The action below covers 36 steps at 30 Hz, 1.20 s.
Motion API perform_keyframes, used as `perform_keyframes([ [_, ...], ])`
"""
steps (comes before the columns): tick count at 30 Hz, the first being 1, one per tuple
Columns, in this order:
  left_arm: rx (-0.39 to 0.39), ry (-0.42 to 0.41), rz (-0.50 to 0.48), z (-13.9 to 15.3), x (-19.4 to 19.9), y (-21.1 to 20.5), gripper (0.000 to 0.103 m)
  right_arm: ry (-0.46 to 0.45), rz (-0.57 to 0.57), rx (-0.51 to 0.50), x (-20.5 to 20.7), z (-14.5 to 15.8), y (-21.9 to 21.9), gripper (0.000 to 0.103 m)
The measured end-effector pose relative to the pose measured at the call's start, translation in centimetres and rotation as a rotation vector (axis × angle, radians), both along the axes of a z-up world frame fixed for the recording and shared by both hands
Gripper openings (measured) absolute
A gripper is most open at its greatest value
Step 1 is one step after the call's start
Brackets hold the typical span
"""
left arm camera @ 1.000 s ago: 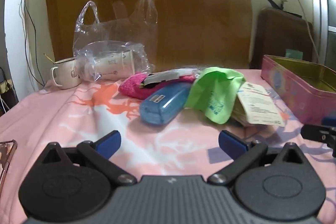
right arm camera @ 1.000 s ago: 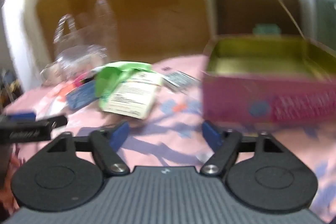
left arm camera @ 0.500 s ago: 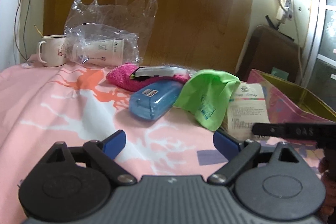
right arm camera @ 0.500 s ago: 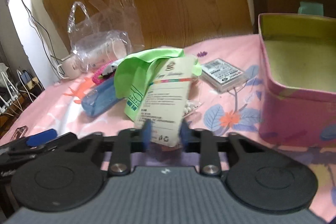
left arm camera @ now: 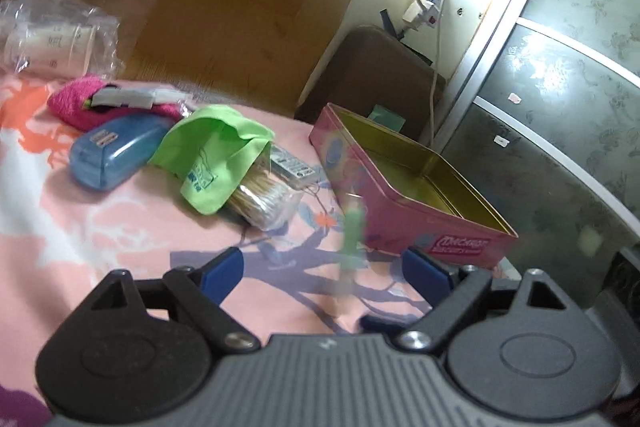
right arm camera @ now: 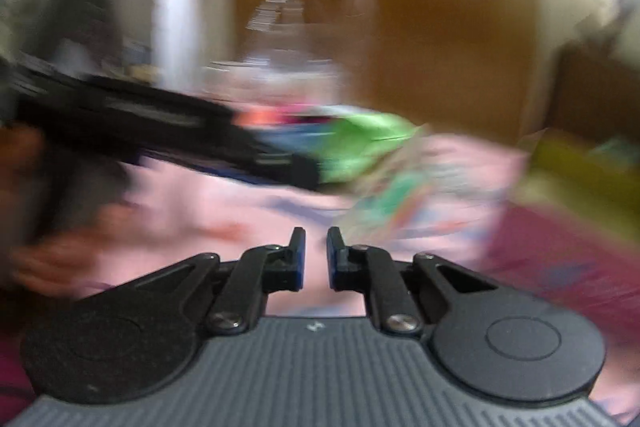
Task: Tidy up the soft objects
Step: 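Grasp the birthday-candle card with the left gripper and lift it, then carry the candle card into the pink tin and open the left gripper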
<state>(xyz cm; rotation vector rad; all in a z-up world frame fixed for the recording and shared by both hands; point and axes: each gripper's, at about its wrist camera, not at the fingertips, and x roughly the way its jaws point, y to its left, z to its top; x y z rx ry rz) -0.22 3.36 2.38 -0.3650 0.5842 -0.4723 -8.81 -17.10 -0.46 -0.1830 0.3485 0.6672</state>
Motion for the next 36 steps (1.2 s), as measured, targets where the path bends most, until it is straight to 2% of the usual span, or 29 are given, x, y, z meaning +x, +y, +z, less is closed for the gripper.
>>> perform_keyframes([
  [1, 0.001, 0.025, 0.01, -0.1, 0.1, 0.3, 0.08, 0.053, 0.068, 0.042, 0.2, 0.1, 0.0, 0.039],
  [2, 0.005, 0.044, 0.022, -0.1, 0.2, 0.5, 0.077, 0.082, 0.108, 0.06, 0.2, -0.1, 0.3, 0.043],
  [6, 0.021, 0.087, 0.038, -0.5, 0.1, 1.2, 0.068, 0.033, 0.075, 0.063, -0.9, -0.7, 0.1, 0.046],
  [9, 0.038, 0.106, 0.034, -0.7, 1.4, 0.8, 0.068, 0.061, 0.025, 0.09, 0.3, -1.2, -1.3, 0.061],
  [11, 0.055, 0.112, 0.023, -0.8, 2.9, 0.2, 0.068, 0.063, -0.024, 0.078, 1.3, -1.5, -1.7, 0.075],
  [12, 0.071, 0.125, 0.02, -1.0, 4.1, -0.1, 0.072, 0.06, -0.044, 0.067, 1.8, -1.6, -1.7, 0.084],
  [13, 0.08, 0.135, 0.012, -1.3, 4.9, -0.5, 0.076, 0.061, -0.059, 0.059, 2.4, -1.7, -1.8, 0.088],
  [16, 0.083, 0.176, -0.014, -2.5, 6.7, -1.4, 0.072, 0.097, -0.092, 0.027, 5.5, -1.9, -1.7, 0.089],
  [17, 0.085, 0.159, -0.008, -2.5, 6.6, -1.6, 0.063, 0.118, -0.082, 0.014, 6.3, -2.0, -1.4, 0.09],
  [18, 0.078, 0.174, -0.029, -2.6, 6.7, -1.8, 0.04, 0.148, -0.074, -0.003, 7.3, -2.3, -1.0, 0.088],
  [19, 0.06, 0.191, -0.041, -2.9, 6.5, -1.9, 0.037, 0.191, -0.074, -0.021, 8.0, -2.6, -0.4, 0.081],
  [20, 0.066, 0.178, -0.011, -3.0, 5.9, -1.9, 0.037, 0.198, -0.071, -0.023, 8.3, -2.9, 0.0, 0.078],
  [22, 0.072, 0.159, 0.02, -2.7, 5.0, -1.7, 0.037, 0.151, -0.055, -0.042, 8.0, -3.1, 0.7, 0.076],
  [24, 0.061, 0.117, 0.029, -1.2, 4.0, -1.7, 0.037, 0.133, -0.041, -0.012, 7.4, -3.1, 0.7, 0.076],
  [27, 0.079, 0.028, 0.003, 2.0, 3.5, -3.0, 0.038, 0.012, -0.048, 0.026, 5.4, -2.2, 0.2, 0.076],
  [29, 0.092, -0.014, -0.029, 4.0, 4.5, -4.9, 0.041, -0.126, -0.091, 0.01, 4.1, -1.3, 0.0, 0.076],
  [31, 0.112, -0.047, -0.076, 5.6, 6.2, -7.7, 0.041, -0.219, -0.146, 0.002, 3.9, -0.4, -0.9, 0.076],
  [33, 0.134, -0.082, -0.128, 6.4, 7.8, -11.0, 0.041, -0.253, -0.21, 0.008, 4.5, 0.5, -2.7, 0.076],
  [36, 0.134, -0.086, -0.197, 6.5, 10.8, -15.7, 0.042, -0.237, -0.316, 0.052, 6.1, 1.5, -6.9, 0.076],
])
